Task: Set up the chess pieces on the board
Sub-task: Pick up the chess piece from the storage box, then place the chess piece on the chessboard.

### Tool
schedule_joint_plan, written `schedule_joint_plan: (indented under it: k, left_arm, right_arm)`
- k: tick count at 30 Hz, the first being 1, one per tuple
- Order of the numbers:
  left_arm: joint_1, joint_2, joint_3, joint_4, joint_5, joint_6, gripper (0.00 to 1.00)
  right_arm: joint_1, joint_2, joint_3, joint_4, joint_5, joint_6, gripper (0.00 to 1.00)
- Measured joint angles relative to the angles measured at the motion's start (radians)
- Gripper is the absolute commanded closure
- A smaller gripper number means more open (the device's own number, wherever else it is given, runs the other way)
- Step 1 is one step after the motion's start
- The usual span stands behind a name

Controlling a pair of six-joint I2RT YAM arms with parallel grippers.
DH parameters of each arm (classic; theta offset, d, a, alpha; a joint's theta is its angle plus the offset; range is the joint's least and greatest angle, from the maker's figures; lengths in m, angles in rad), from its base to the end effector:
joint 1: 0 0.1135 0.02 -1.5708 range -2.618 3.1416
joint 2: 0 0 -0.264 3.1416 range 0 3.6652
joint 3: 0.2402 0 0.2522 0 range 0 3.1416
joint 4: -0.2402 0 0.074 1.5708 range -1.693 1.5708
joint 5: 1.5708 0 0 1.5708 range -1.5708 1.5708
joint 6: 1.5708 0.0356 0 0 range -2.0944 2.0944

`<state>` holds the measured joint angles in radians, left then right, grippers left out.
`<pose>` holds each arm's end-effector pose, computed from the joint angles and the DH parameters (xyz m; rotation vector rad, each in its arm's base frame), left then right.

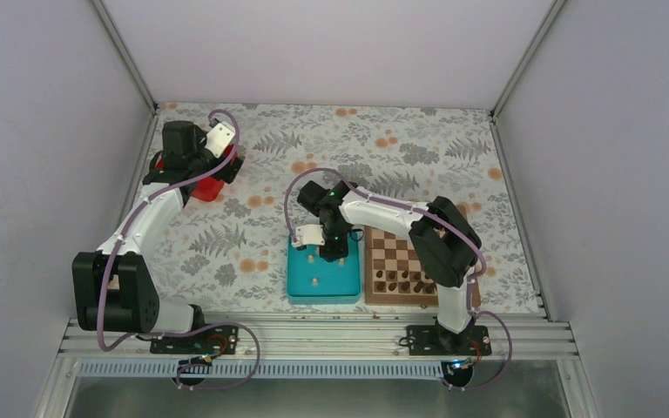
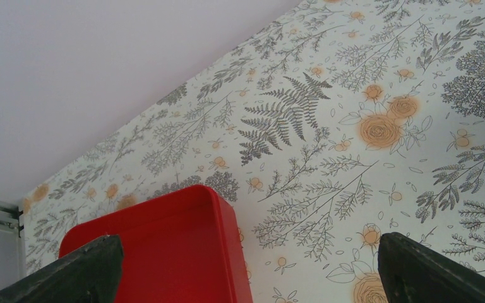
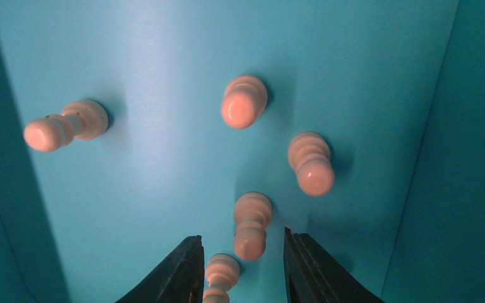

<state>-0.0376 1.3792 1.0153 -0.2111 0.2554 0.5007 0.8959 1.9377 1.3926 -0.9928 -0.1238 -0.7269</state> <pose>0.3104 -0.0207 0.2826 0.7063 2.0041 -0.0005 0.2208 0.2829 0.1750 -2.2600 2.1410 0.1966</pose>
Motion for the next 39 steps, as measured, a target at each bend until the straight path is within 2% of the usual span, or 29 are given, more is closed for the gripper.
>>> schedule_joint_plan:
  k: [2, 6, 10, 16, 25, 30, 39]
  left_arm:
    - [0.000, 0.000, 0.000, 0.000, 0.000, 0.000, 0.00]
    - [0.000, 0.000, 0.000, 0.000, 0.000, 0.000, 0.00]
    - [0.000, 0.000, 0.000, 0.000, 0.000, 0.000, 0.00]
    - [0.000, 0.000, 0.000, 0.000, 0.000, 0.000, 0.00]
    - [0.000, 0.000, 0.000, 0.000, 0.000, 0.000, 0.00]
    - [0.000, 0.000, 0.000, 0.000, 0.000, 0.000, 0.00]
    - [0.000, 0.000, 0.000, 0.000, 0.000, 0.000, 0.00]
  right_arm:
    - [0.000, 0.002, -0.002, 0.006, 0.002, 0.000, 0.67]
    - [0.000, 0.010, -0.002, 0.017, 0.001, 0.003, 0.78]
    - [0.000, 0.020, -0.002, 0.028, -0.001, 0.007, 0.78]
    - [0.000, 0.023, -0.002, 0.031, -0.002, 0.010, 0.91]
    - [-0.016, -0.056, -0.002, 0.002, 0.003, 0.023, 0.94]
    - [-0.110, -0.191, 0.007, -0.045, 0.003, 0.025, 0.94]
    - [-0.451, -0.334, -0.026, -0.074, 0.005, -0.005, 0.93]
